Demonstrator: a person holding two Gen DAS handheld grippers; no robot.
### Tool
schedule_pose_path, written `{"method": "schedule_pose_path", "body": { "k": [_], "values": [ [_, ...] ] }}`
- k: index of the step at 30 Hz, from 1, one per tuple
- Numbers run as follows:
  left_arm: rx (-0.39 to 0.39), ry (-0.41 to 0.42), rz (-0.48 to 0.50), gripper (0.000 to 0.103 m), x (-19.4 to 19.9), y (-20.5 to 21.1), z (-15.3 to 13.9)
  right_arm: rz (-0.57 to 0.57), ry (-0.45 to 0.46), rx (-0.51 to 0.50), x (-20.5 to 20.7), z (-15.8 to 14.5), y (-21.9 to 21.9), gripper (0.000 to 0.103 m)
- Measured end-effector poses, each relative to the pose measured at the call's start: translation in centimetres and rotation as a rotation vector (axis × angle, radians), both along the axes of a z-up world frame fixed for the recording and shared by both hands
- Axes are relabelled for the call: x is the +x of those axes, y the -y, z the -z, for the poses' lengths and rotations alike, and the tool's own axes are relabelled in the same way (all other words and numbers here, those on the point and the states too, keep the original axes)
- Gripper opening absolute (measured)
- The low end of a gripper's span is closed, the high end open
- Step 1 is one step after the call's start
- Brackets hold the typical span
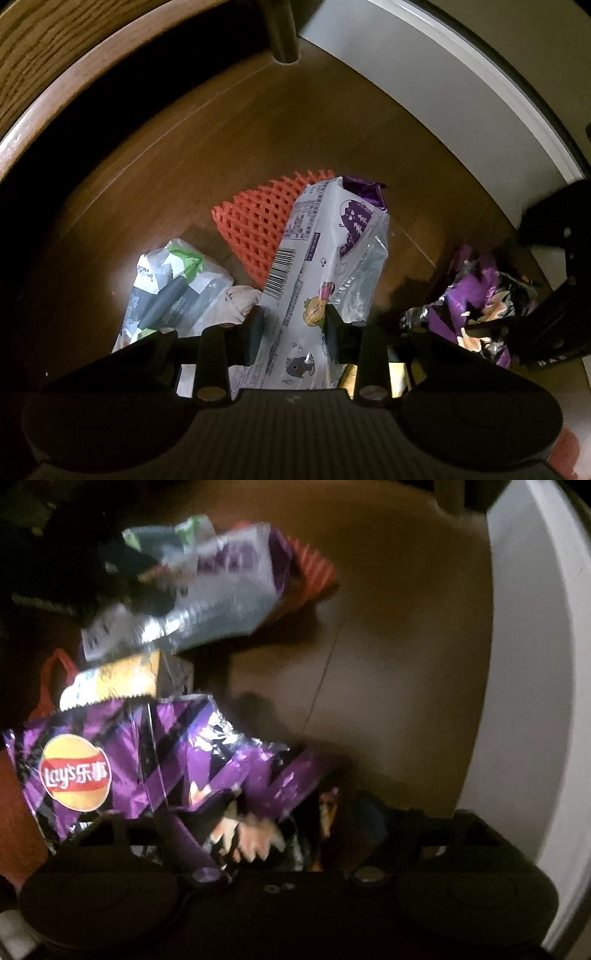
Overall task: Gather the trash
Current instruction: 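Lift the snack wrapper and Lay's bag up to the teal wastebasket with both tools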
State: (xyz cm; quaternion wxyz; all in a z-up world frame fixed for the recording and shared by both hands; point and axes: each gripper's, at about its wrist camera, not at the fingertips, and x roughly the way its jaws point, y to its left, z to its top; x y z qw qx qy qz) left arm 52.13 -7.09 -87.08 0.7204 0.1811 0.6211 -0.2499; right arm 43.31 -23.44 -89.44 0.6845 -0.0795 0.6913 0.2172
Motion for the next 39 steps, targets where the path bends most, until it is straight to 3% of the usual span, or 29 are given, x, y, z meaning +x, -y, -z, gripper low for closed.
{"method": "schedule_pose_path", "body": {
  "k": [3,4,11,16,21,27,39],
  "values": [
    [0.005,0.003,-0.002,0.031,-0.2,0.1,-0.3,0.043,-0.021,0.03,-0.6,0.1,0.2,0.021],
    [0.006,0.005,-0.006,0.031,-0.3,0.1,-0.4,0.048,-0.016,0.036,-0.8,-0.3,0.2,0.014],
    [-0.015,-0.018,-0.109,0.029,-0.1,-1.0,-3.9,0.099,0.089,-0.024,-3.4,-7.0,0.1,0.007],
    [-0.036,-0.037,-0.198,0.029,-0.3,-2.4,-9.1,0.196,0.126,-0.072,-5.1,-13.0,0.3,0.006],
    [-0.057,-0.034,-0.259,0.029,-1.2,-3.9,-17.9,0.283,0.16,-0.071,-5.6,-20.2,0.8,0.006],
    [-0.09,-0.022,-0.351,0.029,-1.7,-6.0,-30.4,0.318,0.243,-0.057,-4.7,-31.7,0.4,0.006],
    [-0.166,0.152,-0.455,0.029,-0.5,-11.2,-54.7,0.41,0.439,-0.004,-0.6,-53.9,-0.1,0.006]
  ]
}}
